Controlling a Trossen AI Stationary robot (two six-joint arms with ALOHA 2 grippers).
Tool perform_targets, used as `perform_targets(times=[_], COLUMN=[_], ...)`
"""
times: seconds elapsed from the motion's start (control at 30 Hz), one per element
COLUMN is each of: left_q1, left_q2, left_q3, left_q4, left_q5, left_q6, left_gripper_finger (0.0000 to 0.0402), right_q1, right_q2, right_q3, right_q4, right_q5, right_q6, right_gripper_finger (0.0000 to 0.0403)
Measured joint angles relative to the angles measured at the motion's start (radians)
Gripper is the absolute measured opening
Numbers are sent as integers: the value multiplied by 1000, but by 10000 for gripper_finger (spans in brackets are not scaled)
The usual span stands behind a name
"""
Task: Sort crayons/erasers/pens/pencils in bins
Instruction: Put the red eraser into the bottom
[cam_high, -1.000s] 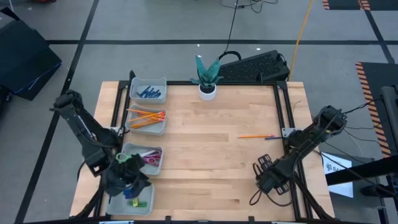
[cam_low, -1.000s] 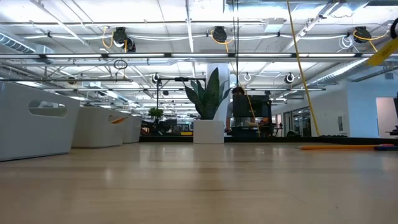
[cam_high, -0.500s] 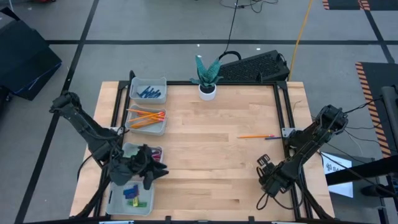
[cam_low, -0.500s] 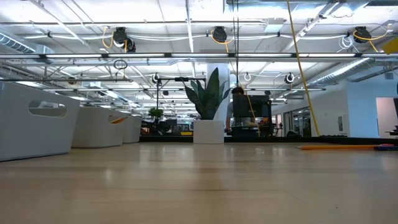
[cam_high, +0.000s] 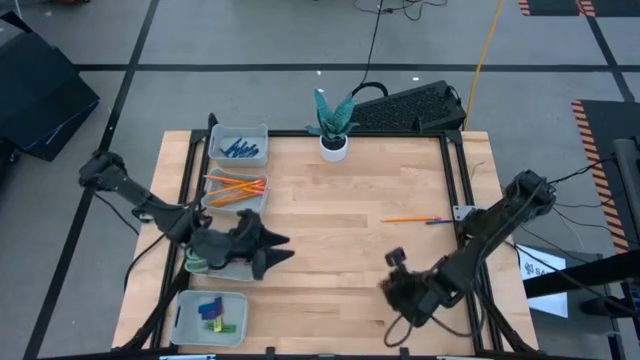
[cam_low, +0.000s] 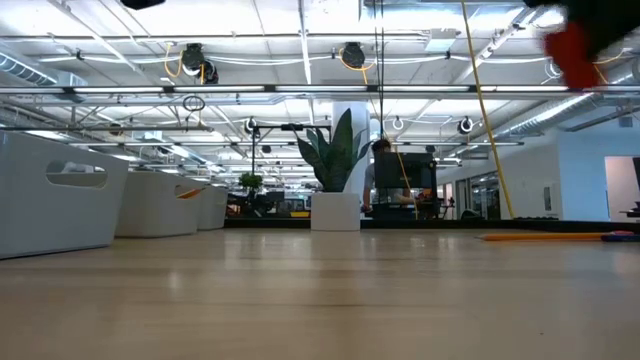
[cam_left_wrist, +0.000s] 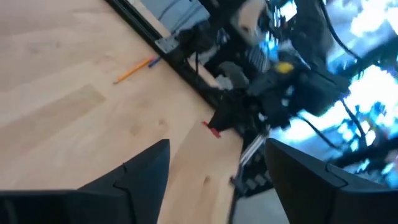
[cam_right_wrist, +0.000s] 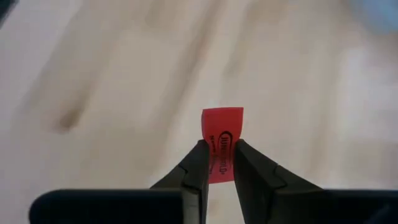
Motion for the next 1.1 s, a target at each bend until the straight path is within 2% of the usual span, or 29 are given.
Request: perform_targets(times=[0.1,0.2,0.37,0.47,0.6,0.73,0.9,1.1], left_q1=[33,57,91,105,127,146,182,207], left_q2=[0,0,0,0,6,20,103,236], left_q3=[0,0,0,0,0,0,-1,1], left_q4=[20,39,32,31,33,37,97,268], left_q5=[2,4,5,5,18,55,155,232], left_q6=[-97,-187,-351,-430,-446,-455,-484,-487], left_gripper_finger=[261,252,236,228,221,228,257,283], right_q1=[-56,-136,-264,-320,-365,-380,-379,-393], right_q2=[2,1,39,89,180,226,233,226], right_q3=[100,194,350,451,545,562,542,540], right_q4=[31,97,61,20,-69,-129,-81,-83], right_q5=[85,85,75,-11,-166,-211,-210,-137], right_q6=[-67,-111,-56,-16,67,125,148,151], right_gripper_finger=[51,51,50,50,50,50,50,50])
